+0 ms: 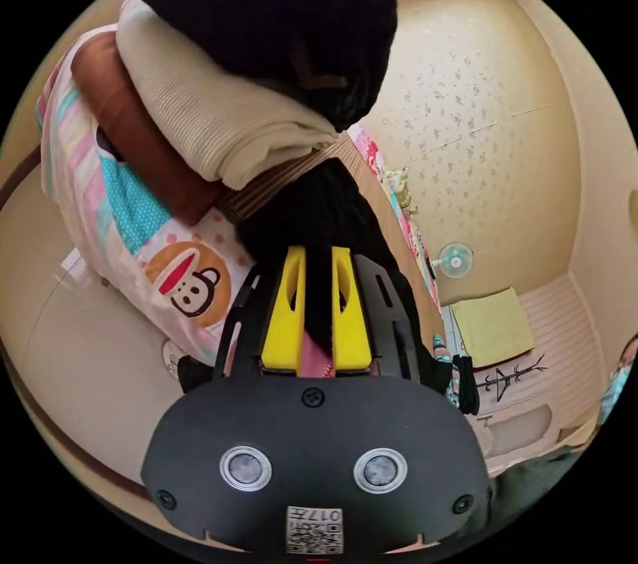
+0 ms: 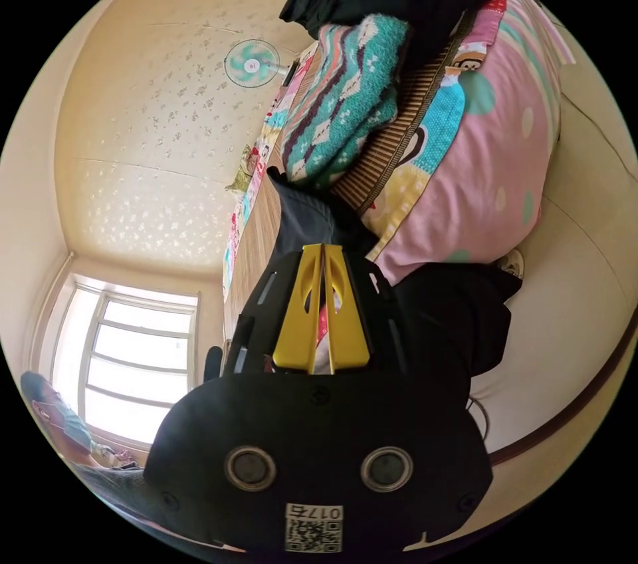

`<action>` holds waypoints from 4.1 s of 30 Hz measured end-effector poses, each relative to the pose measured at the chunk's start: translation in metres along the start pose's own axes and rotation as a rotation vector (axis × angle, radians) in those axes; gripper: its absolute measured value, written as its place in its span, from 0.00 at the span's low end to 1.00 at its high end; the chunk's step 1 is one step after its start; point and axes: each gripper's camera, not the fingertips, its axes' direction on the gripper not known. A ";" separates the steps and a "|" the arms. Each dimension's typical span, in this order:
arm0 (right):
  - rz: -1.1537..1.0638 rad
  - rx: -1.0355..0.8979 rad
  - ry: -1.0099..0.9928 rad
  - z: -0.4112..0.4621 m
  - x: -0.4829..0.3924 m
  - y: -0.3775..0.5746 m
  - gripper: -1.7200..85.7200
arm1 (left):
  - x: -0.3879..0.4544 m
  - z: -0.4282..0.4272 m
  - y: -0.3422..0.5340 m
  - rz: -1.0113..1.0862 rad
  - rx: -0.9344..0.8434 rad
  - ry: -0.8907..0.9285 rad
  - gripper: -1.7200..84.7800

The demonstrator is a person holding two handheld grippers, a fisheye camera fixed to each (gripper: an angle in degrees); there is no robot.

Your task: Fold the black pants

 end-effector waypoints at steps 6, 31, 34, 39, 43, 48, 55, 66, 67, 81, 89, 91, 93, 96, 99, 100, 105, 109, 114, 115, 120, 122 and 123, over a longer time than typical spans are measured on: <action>-0.005 0.014 -0.011 -0.005 0.002 -0.003 0.02 | -0.017 -0.042 0.036 -0.072 0.290 -0.105 0.21; -0.155 0.019 -0.015 0.051 0.005 0.046 0.02 | 0.235 0.102 0.178 0.522 -0.211 0.379 0.08; -0.163 -0.028 -0.014 0.078 0.008 0.057 0.03 | 0.286 0.191 0.262 0.628 -0.461 0.308 0.09; -0.177 -0.094 -0.042 0.102 0.018 0.078 0.03 | 0.262 0.236 0.319 0.649 -0.598 0.356 0.05; -0.316 -0.160 0.114 0.121 0.003 0.105 0.03 | 0.168 0.204 0.277 0.411 -0.393 0.038 0.18; -0.584 -0.274 0.137 0.186 -0.060 0.160 0.04 | 0.066 0.193 0.262 0.212 -0.390 -0.084 0.23; -1.000 -0.539 -0.035 0.332 -0.153 0.269 0.03 | -0.005 0.226 0.297 0.069 -0.621 0.011 0.13; -0.805 -0.554 0.133 0.439 -0.132 0.352 0.02 | 0.107 0.170 0.292 0.338 -0.638 0.752 0.09; -0.760 -0.594 0.038 0.445 -0.129 0.356 0.02 | 0.136 0.168 0.300 0.413 -0.637 0.755 0.09; -0.278 -0.480 -0.033 0.324 0.068 0.212 0.03 | 0.187 0.285 0.465 0.644 -0.880 0.731 0.11; -0.406 -0.231 -0.107 0.228 0.076 0.157 0.11 | 0.030 0.268 0.419 0.395 -0.692 0.223 0.17; -0.505 -0.264 -0.033 0.254 0.053 0.137 0.14 | 0.002 0.271 0.412 0.312 -0.705 0.105 0.19; -0.566 -0.304 -0.040 0.281 0.039 0.125 0.14 | -0.022 0.280 0.410 0.239 -0.751 0.094 0.22; -0.666 -0.385 -0.023 0.333 0.022 0.111 0.16 | -0.045 0.287 0.413 0.172 -0.781 0.118 0.23; -0.732 -0.513 0.088 0.389 0.017 0.104 0.17 | -0.053 0.295 0.418 0.164 -0.815 0.101 0.23; -0.745 -0.561 0.121 0.406 0.019 0.104 0.17 | -0.056 0.299 0.419 0.157 -0.832 0.100 0.23; -0.777 -0.695 0.063 0.413 0.012 0.105 0.09 | -0.067 0.309 0.419 0.124 -0.835 0.106 0.22; -0.849 -0.604 0.059 0.356 -0.014 0.116 0.07 | -0.072 0.312 0.410 0.125 -0.819 0.102 0.22; -0.726 -0.483 0.190 0.333 0.043 0.094 0.09 | -0.077 0.304 0.392 0.140 -0.743 0.120 0.22; -0.640 -0.497 0.221 0.339 0.069 0.083 0.11 | -0.078 0.307 0.390 0.151 -0.751 0.113 0.22; -0.425 -0.414 0.012 0.288 0.127 0.073 0.17 | -0.085 0.331 0.389 0.129 -0.852 0.159 0.19; -0.313 -0.393 -0.063 0.263 0.143 0.083 0.20 | -0.092 0.332 0.385 0.103 -0.861 0.147 0.12; -0.258 -0.413 -0.109 0.253 0.151 0.093 0.23 | -0.097 0.330 0.384 0.065 -0.845 0.168 0.11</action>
